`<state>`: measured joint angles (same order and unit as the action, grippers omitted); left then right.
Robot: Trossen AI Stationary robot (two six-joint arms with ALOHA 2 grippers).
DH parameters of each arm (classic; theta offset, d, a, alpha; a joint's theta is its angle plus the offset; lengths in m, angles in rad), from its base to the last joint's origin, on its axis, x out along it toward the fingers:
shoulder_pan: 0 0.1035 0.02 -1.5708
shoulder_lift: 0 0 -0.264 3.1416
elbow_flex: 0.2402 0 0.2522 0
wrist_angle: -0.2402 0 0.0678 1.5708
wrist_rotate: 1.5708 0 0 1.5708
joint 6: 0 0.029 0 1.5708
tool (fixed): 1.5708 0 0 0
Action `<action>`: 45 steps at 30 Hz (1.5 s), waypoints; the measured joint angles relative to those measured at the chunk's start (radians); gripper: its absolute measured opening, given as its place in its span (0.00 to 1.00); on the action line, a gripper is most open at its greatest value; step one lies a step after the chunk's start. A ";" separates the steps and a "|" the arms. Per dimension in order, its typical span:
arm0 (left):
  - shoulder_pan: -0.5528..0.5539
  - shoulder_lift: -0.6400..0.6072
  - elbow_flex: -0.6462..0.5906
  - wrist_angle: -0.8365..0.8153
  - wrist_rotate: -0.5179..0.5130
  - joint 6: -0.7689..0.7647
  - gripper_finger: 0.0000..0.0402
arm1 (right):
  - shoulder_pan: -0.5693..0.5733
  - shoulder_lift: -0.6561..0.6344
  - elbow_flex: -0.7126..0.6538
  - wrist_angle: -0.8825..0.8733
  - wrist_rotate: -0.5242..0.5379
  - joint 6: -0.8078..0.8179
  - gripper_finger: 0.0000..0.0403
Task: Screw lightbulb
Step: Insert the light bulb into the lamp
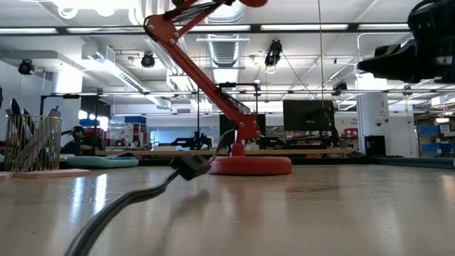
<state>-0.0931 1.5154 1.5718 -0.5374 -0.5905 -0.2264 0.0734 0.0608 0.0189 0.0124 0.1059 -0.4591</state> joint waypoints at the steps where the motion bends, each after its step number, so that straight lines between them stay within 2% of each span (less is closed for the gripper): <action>1: -0.004 0.000 0.013 -0.006 -0.012 0.032 0.07 | 0.000 0.000 0.000 0.000 0.000 -0.058 0.02; 4: -0.008 0.000 0.050 -0.014 -0.034 0.154 0.07 | 0.000 0.000 0.000 0.009 0.000 -0.180 0.02; 6: -0.007 0.000 0.067 -0.014 -0.071 0.220 0.07 | 0.000 0.000 0.001 0.035 -0.001 -0.194 0.02; 11: -0.005 0.000 0.082 -0.014 -0.215 0.404 0.07 | 0.000 0.000 0.001 0.033 -0.007 0.062 0.02; 16: -0.004 0.016 0.040 0.000 -0.290 0.524 0.07 | 0.000 0.000 0.001 0.033 -0.002 0.384 0.02; 23: -0.033 0.100 -0.095 0.077 -0.376 0.542 0.07 | 0.000 0.000 0.001 0.083 0.158 0.619 0.02; 26: -0.072 0.148 -0.142 0.152 -0.434 0.561 0.07 | 0.000 0.000 0.009 0.092 0.145 0.618 0.02; 30: -0.120 0.193 -0.188 0.147 -0.526 0.533 0.07 | 0.000 0.000 0.107 0.035 0.122 0.610 0.02; 34: -0.141 0.195 -0.245 0.158 -0.575 0.451 0.07 | 0.000 0.009 0.303 -0.267 0.129 0.591 0.02; 37: -0.148 0.190 -0.311 0.216 -0.591 0.435 0.07 | 0.000 0.057 0.425 -0.414 0.155 0.598 0.02; 41: -0.159 0.209 -0.396 0.296 -0.587 0.487 0.07 | 0.000 0.173 0.526 -0.465 0.158 0.584 0.02; 45: -0.162 0.278 -0.440 0.339 -0.568 0.531 0.07 | 0.001 0.354 0.589 -0.534 0.133 0.568 0.04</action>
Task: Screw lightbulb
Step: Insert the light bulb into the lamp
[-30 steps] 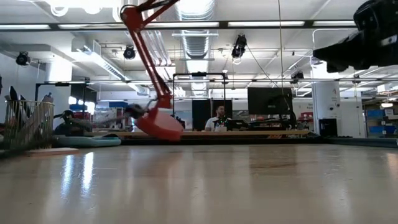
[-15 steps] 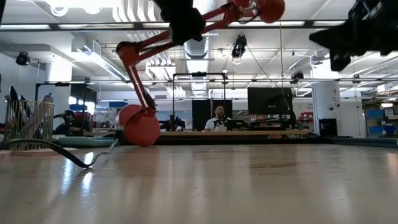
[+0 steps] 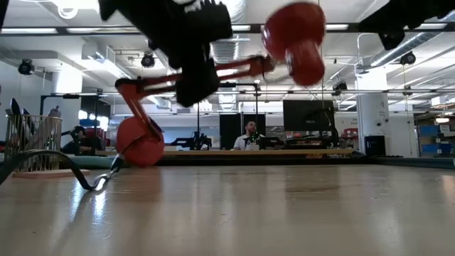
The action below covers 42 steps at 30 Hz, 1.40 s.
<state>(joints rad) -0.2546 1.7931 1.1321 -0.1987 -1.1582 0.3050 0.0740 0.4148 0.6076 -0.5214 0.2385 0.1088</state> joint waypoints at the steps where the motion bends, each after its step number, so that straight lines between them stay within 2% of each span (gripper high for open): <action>1: 0.000 0.024 0.000 0.001 0.001 0.010 0.07 | 0.001 0.048 0.029 -0.047 -0.012 -0.016 0.05; 7: -0.017 0.158 -0.001 0.014 0.027 0.013 0.13 | 0.003 0.324 0.299 -0.407 0.024 -0.090 0.23; 11: -0.026 0.223 0.012 0.027 0.013 0.013 0.14 | 0.035 0.457 0.381 -0.424 -0.054 -0.088 0.37; 17: -0.026 0.267 0.020 0.026 -0.004 -0.003 0.15 | 0.113 0.625 0.360 -0.376 -0.077 -0.018 0.50; 21: -0.024 0.254 0.020 0.017 0.058 -0.003 0.19 | 0.173 0.696 0.349 -0.319 -0.065 0.078 0.53; 27: -0.028 0.213 0.017 -0.019 0.087 -0.008 0.31 | 0.218 0.797 0.347 -0.257 0.095 0.125 0.53; 32: -0.042 0.151 0.017 -0.082 0.092 -0.024 0.45 | 0.215 0.906 0.346 -0.181 0.099 0.111 0.53; 39: -0.058 0.036 0.017 -0.179 0.277 -0.162 0.61 | 0.240 1.046 0.345 -0.129 0.094 0.108 0.53; 42: -0.057 0.010 0.018 -0.223 0.318 -0.215 0.66 | 0.262 1.089 0.354 -0.118 0.099 0.084 0.53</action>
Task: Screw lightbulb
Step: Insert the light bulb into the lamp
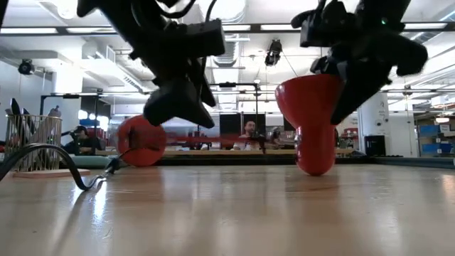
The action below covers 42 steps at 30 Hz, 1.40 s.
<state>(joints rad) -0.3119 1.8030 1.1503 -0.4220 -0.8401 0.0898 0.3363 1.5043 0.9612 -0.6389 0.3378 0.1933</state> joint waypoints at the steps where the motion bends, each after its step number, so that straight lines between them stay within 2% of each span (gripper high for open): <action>1: 0.000 -0.003 0.000 -0.021 0.013 -0.009 0.67 | 0.008 0.011 0.006 0.000 -0.005 -0.010 0.52; 5: 0.000 -0.006 0.000 -0.072 0.076 -0.046 0.70 | 0.039 0.038 0.025 -0.007 -0.006 -0.028 0.52; 9: 0.000 -0.006 0.000 -0.054 0.084 -0.080 0.72 | 0.052 0.019 0.031 -0.007 -0.001 -0.034 0.52; 16: 0.000 -0.006 0.002 0.051 0.084 -0.107 0.72 | 0.046 -0.141 0.055 -0.021 0.001 -0.011 0.54; 19: 0.003 -0.002 -0.002 0.129 0.107 -0.144 0.72 | 0.009 -0.217 0.061 -0.059 0.001 0.015 0.56; 23: 0.003 0.044 -0.002 0.254 0.126 -0.148 0.72 | -0.117 -0.274 0.056 -0.096 0.005 0.030 0.58; 26: 0.003 0.084 -0.003 0.300 0.127 -0.144 0.72 | -0.207 -0.270 0.054 -0.112 -0.016 -0.017 0.58; 30: 0.004 0.131 -0.004 0.303 0.127 -0.156 0.72 | -0.279 -0.232 0.054 -0.120 -0.126 -0.065 0.58; 37: 0.003 0.198 -0.005 0.304 0.130 -0.200 0.72 | -0.298 -0.154 0.053 -0.126 -0.156 -0.087 0.61; 42: 0.001 0.192 -0.006 0.284 0.143 -0.151 0.72 | -0.297 -0.132 0.055 -0.122 -0.156 -0.076 0.63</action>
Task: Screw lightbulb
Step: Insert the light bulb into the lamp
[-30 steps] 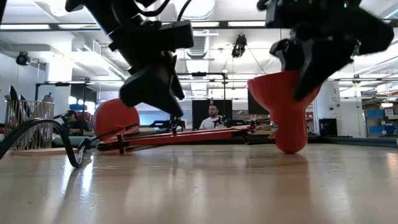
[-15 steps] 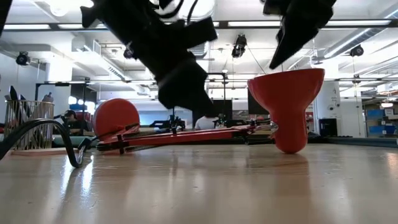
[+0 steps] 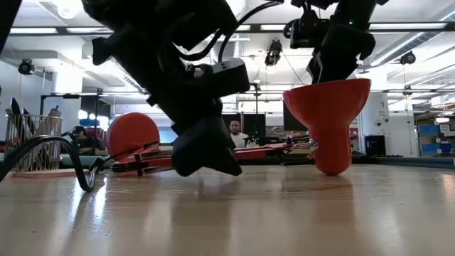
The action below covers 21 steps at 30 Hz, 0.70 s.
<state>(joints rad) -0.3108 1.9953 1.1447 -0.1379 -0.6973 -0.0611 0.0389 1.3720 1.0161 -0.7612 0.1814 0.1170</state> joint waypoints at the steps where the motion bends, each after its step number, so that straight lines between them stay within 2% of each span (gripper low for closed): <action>1: 0.004 -0.016 -0.002 -0.006 0.018 0.001 0.72 | 0.002 0.000 0.003 0.000 0.000 0.001 0.63; 5: 0.055 -0.084 0.000 -0.005 0.173 0.017 0.72 | 0.002 -0.002 0.007 0.004 -0.006 -0.004 0.63; 8: 0.116 -0.095 -0.002 -0.028 0.328 0.016 0.72 | 0.002 -0.003 0.007 0.005 -0.008 -0.004 0.64; 11: 0.168 -0.096 -0.002 -0.029 0.429 0.037 0.72 | 0.002 -0.003 0.007 0.007 -0.030 -0.002 0.66; 14: 0.197 -0.094 0.000 -0.033 0.457 0.077 0.72 | 0.003 -0.003 0.007 0.005 -0.026 0.005 0.67; 21: 0.216 -0.133 0.009 -0.080 0.441 0.106 0.72 | 0.005 -0.003 0.007 0.011 -0.037 0.011 0.69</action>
<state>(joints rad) -0.0952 1.8627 1.1541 -0.2175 -0.2559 0.0449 0.0440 1.3685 1.0233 -0.7499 0.1444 0.1285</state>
